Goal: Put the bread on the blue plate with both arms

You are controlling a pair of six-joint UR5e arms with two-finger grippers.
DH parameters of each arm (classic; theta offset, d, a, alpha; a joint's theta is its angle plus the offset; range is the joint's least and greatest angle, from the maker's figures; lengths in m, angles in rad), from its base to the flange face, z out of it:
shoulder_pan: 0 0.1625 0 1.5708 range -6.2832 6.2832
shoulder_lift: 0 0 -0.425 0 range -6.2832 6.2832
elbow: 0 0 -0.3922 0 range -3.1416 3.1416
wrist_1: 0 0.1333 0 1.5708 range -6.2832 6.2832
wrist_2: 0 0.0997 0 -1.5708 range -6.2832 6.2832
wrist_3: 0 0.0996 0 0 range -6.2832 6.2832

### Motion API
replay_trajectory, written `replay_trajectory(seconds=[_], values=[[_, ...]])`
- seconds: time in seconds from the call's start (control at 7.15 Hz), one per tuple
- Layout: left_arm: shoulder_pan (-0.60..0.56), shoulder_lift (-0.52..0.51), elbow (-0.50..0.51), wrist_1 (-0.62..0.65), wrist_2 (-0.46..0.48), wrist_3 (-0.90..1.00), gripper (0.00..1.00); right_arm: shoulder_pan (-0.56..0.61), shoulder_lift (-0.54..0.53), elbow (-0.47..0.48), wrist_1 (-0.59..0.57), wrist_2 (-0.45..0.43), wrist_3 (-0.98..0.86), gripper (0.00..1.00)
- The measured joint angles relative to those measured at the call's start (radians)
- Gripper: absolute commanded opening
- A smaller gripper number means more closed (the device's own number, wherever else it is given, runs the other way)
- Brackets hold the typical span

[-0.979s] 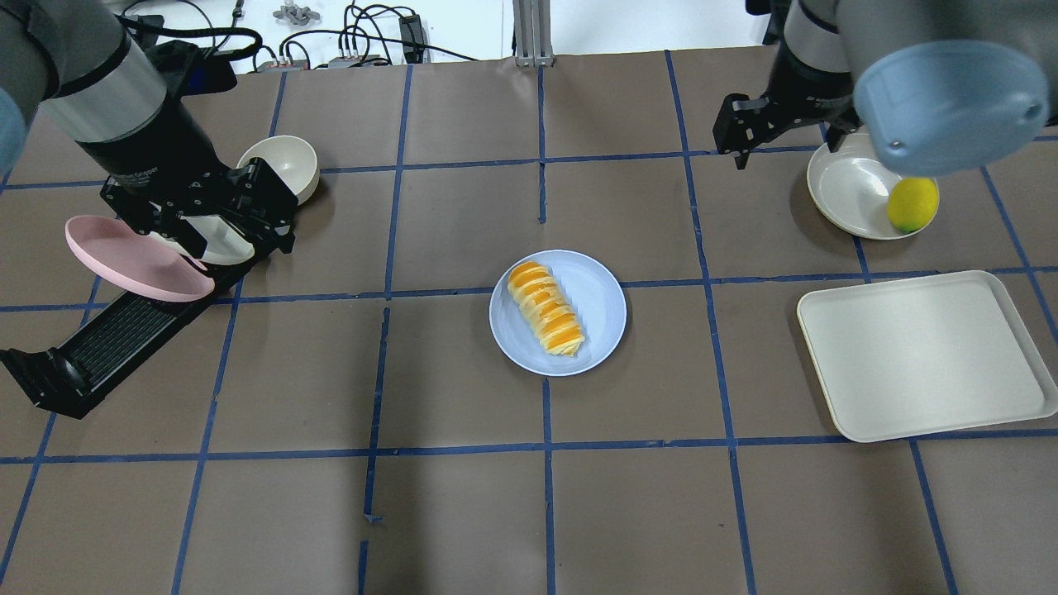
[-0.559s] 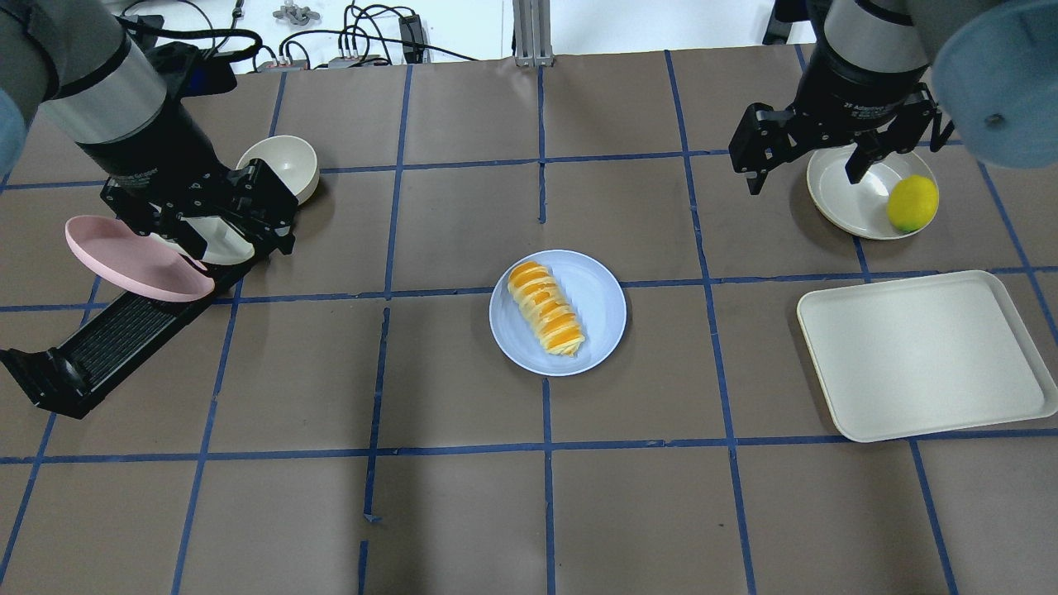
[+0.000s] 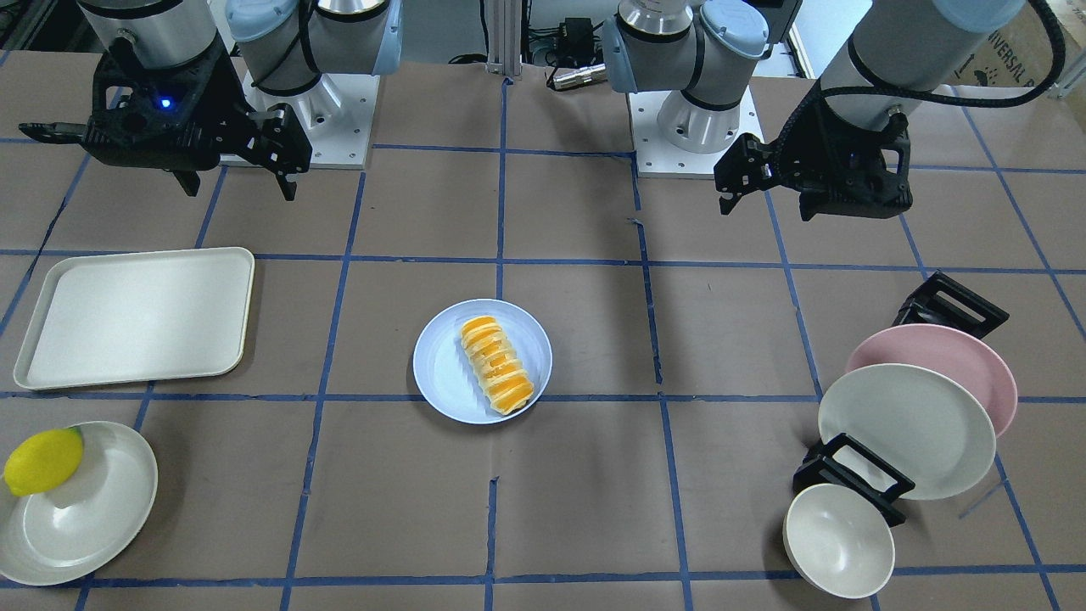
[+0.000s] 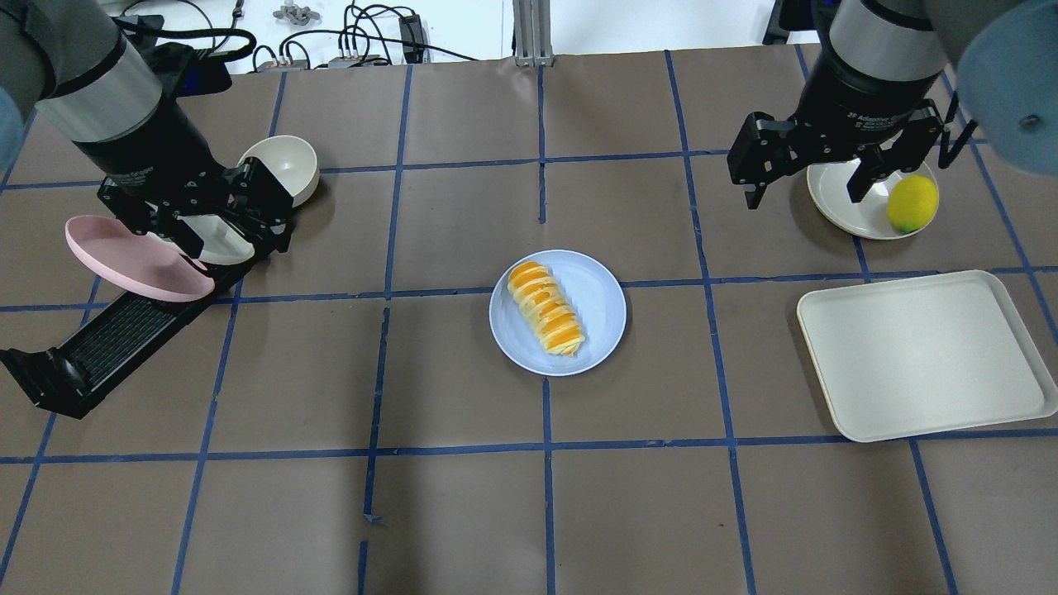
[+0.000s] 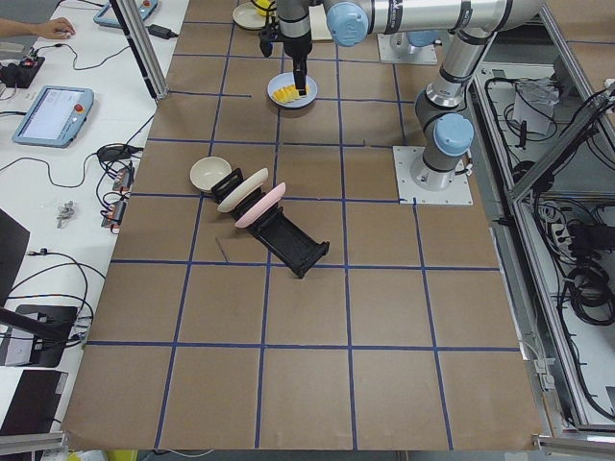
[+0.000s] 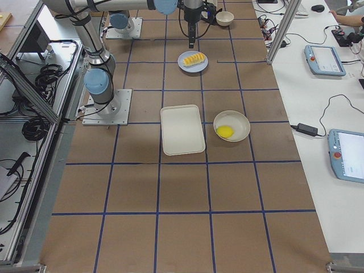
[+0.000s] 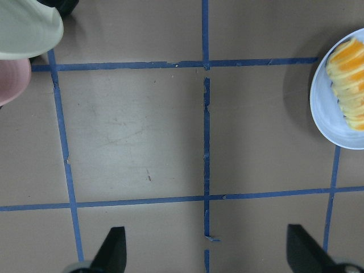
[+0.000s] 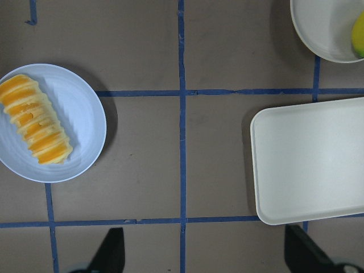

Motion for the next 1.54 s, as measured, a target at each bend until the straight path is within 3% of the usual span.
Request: replay_trajectory(seconds=[0.56, 1.12, 1.54], values=[[-0.004, -0.013, -0.027, 0.013, -0.007, 0.017, 1.0, 0.0, -0.001, 0.005, 0.0, -0.005, 0.004, 1.0], [-0.076, -0.103, -0.026, 0.129, -0.024, 0.006, 1.0, 0.001, -0.002, 0.013, 0.003, -0.003, 0.004, 1.0], [-0.081, 0.004, -0.023, 0.079, -0.017, -0.001, 1.0, 0.002, -0.002, 0.014, 0.003, -0.005, 0.005, 1.0]])
